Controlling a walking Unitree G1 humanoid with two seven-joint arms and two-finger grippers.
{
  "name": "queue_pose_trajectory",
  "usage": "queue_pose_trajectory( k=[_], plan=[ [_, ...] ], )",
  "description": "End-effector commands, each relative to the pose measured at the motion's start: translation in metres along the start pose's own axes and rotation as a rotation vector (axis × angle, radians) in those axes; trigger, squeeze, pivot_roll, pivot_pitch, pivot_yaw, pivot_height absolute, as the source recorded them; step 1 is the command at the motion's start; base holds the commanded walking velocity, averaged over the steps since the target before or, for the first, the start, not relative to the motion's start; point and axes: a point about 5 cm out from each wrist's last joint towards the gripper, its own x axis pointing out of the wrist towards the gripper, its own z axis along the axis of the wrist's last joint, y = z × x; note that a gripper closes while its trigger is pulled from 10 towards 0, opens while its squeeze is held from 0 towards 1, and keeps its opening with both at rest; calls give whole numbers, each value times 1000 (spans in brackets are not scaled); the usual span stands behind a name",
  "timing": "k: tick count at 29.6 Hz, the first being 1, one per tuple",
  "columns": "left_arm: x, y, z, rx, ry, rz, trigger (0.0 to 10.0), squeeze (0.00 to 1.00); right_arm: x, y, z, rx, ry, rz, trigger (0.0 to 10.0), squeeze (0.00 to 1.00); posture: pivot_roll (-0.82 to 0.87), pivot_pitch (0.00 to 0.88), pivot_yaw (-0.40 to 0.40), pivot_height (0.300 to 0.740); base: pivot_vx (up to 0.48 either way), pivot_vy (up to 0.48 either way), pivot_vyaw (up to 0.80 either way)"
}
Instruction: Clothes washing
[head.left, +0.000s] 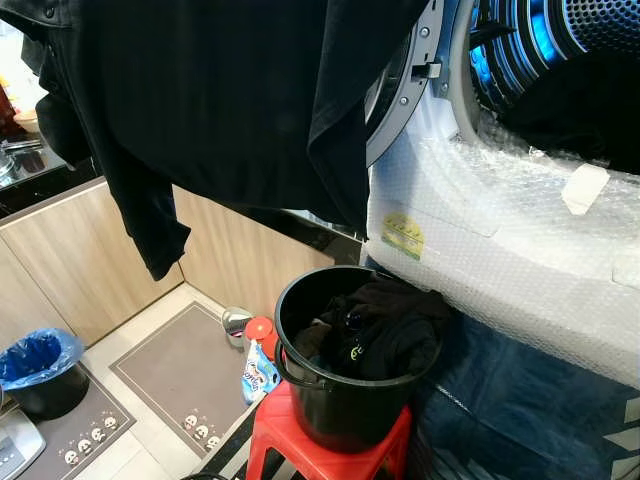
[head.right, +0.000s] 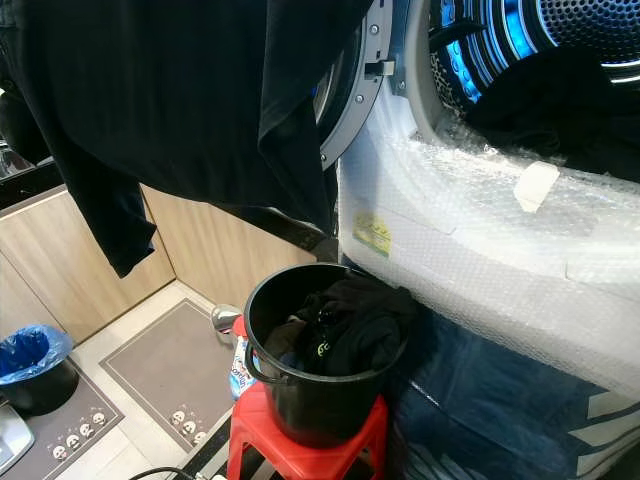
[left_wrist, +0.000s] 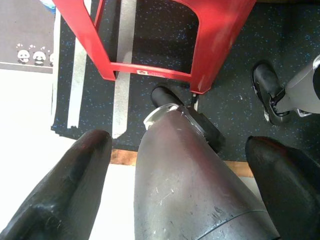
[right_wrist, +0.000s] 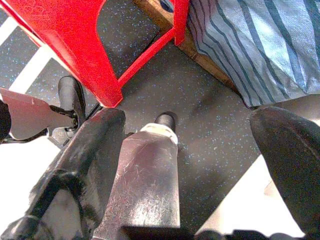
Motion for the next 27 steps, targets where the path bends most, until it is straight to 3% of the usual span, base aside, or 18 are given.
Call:
queue_pose_trajectory(
  k=[1, 8, 9, 10, 11, 14, 27],
  plan=[
    [-2, -1, -12, -1, 47, 0, 10000, 0, 0, 1, -2, -2, 9, 2, 10000, 0, -103, 0, 43, 740, 0, 0, 0],
    [-2, -1, -12, -1, 47, 0, 10000, 0, 0, 1, -2, -2, 9, 2, 10000, 0, -103, 0, 43, 740, 0, 0, 0],
    [-3, 1, -16, -1, 56, 2, 10000, 0, 0, 1, -2, -14, 12, 4, 10000, 0, 0, 0, 0, 740, 0, 0, 0],
    [-3, 1, -16, -1, 56, 2, 10000, 0, 0, 1, -2, -14, 12, 4, 10000, 0, 0, 0, 0, 740, 0, 0, 0],
    [-3, 9, -14, 2, 51, 26, 10000, 0, 1, 4, 2, -45, 1, 13, 10000, 0, -79, 0, 41, 740, 0, 0, 0],
    [-4, 19, -11, 23, 46, 56, 10000, 0, 1, 8, 7, -78, -15, 23, 10000, 0, -84, 0, 43, 740, 0, 0, 0],
    [-4, 12, -18, 94, 73, 31, 10000, 0, 1, 10, 5, -38, -11, 21, 10000, 0, -106, 0, 68, 740, 0, 0, 0]
  ],
)
